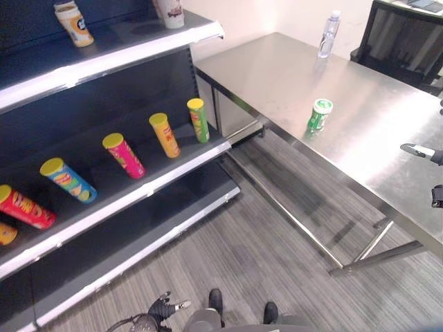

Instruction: Put the goods on the table back onto the shelves and tidy them up.

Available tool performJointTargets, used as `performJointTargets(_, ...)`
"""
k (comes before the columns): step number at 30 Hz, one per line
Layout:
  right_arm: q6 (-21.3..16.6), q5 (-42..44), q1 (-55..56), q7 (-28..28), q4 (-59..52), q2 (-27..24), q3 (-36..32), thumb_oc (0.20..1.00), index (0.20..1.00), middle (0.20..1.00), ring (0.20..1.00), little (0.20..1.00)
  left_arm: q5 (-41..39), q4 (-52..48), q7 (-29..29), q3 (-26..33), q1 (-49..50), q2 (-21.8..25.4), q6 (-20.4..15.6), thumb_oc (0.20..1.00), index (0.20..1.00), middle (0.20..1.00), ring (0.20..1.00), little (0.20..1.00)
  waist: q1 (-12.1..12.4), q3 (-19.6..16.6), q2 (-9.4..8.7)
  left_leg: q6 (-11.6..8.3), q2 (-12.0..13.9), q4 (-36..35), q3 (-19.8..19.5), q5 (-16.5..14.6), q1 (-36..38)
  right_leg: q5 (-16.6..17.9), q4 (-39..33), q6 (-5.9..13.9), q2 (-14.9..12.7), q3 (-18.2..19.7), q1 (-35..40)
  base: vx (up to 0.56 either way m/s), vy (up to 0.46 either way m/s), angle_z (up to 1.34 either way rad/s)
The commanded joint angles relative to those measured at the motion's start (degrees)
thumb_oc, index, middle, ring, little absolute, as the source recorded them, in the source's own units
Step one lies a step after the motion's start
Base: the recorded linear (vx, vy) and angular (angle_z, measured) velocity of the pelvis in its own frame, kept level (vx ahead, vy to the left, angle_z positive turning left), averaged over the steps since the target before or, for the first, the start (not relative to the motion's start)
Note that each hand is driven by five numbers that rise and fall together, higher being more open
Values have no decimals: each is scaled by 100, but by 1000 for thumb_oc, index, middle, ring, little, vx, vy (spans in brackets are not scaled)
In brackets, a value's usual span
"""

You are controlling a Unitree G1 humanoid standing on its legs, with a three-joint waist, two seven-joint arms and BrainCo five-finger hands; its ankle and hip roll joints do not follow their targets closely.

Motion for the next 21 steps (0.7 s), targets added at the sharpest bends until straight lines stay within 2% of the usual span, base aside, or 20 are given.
performJointTargets(1,-180,-177,-333,-174,-187,-204,-15,1000,1000,1000,1000,1000,-30,-136,88,174,-338,240,-165,1000,1000,1000,1000,1000,37,-151,-97,-141,-110,20,-153,-176,118,-501,1191,636,-294,-112,144,122,152,-30)
performJointTargets(2,-180,-178,-343,-175,-184,-205,-9,1000,1000,1000,1000,1000,-31,-139,88,179,-339,239,-162,1000,1000,1000,1000,1000,40,-149,-105,-137,-119,24,-145,-177,112,-521,1239,640,-306,-99,114,85,115,-16)
performJointTargets(4,-165,-238,-429,-247,-158,-193,54,1000,1000,1000,1000,1000,-141,-287,139,195,-367,307,-153,1000,1000,1000,1000,1000,10,-46,-89,-68,-191,24,-226,-240,258,-402,1820,565,-400,5,-123,107,84,3)
performJointTargets(6,-168,-282,-468,-285,-111,-131,91,1000,1000,1000,1000,1000,-178,-327,169,248,-341,348,-160,1000,1000,1000,1000,1000,35,-24,-117,-60,-204,52,-247,-298,293,-195,1865,605,-464,117,-147,121,-6,12)
performJointTargets(9,-152,-324,-551,-298,-93,-170,63,1000,1000,1000,1000,1000,-248,-405,144,293,-262,380,-191,1000,1000,1000,1000,1000,95,-54,-105,-102,-145,19,-267,-352,280,-92,1269,703,-443,218,-234,117,-67,11)
performJointTargets(10,-153,-324,-552,-298,-92,-170,64,1000,1000,1000,1000,1000,-248,-405,144,293,-261,379,-191,1000,1000,1000,1000,1000,95,-56,-103,-102,-143,19,-267,-353,279,-89,1265,703,-441,218,-233,128,-78,-5)
performJointTargets(11,-165,-319,-597,-315,-75,-218,50,1000,1000,1000,1000,1000,-255,-407,131,276,-258,375,-207,1000,1000,1000,1000,1000,95,-59,-116,-124,-150,-29,-289,-403,325,12,868,769,-380,209,-405,214,-91,-10)
performJointTargets(12,-165,-276,-569,-329,-65,-259,-2,1000,1000,1000,1000,1000,-266,-396,107,270,-237,359,-201,1000,1000,1000,1000,1000,22,-26,-143,-148,-168,-24,-366,-519,438,206,223,860,-251,283,-559,308,-130,-27)
performJointTargets(14,-167,-256,-510,-333,-63,-269,-68,1000,1000,1000,1000,1000,-240,-362,99,269,-256,351,-197,1000,1000,1000,1000,1000,-58,13,-155,-160,-166,-41,-427,-610,567,346,-60,915,-118,349,-728,222,-77,-16)
performJointTargets(16,-175,-233,-244,-363,-79,-272,-307,1000,1000,1000,1000,1000,-133,-334,58,235,-347,331,-196,1000,1000,1000,1000,1000,-317,110,-219,-194,-176,-17,-653,-818,837,591,-611,1048,202,648,-1001,250,-98,34)
performJointTargets(17,-177,-232,-228,-362,-85,-271,-321,1000,1000,1000,1000,1000,-131,-330,58,228,-351,330,-198,1000,1000,1000,1000,1000,-317,116,-206,-196,-163,-10,-663,-833,846,593,-629,1046,212,635,-977,269,-152,77)
performJointTargets(19,-163,-163,-21,-252,-104,-330,-421,1000,1000,1000,1000,1000,-110,-372,41,194,-380,324,-240,1000,1000,1000,1000,1000,-364,50,-322,-266,-135,46,-868,-974,991,701,-664,940,153,717,-777,248,-229,75)
performJointTargets(21,-126,-117,223,-114,-151,-339,-545,1000,1000,1000,1000,1000,-171,-396,53,222,-412,303,-237,1000,1000,1000,1000,1000,-443,-39,-349,-410,126,114,-888,-1037,1127,668,-560,865,144,586,-648,237,-271,51)
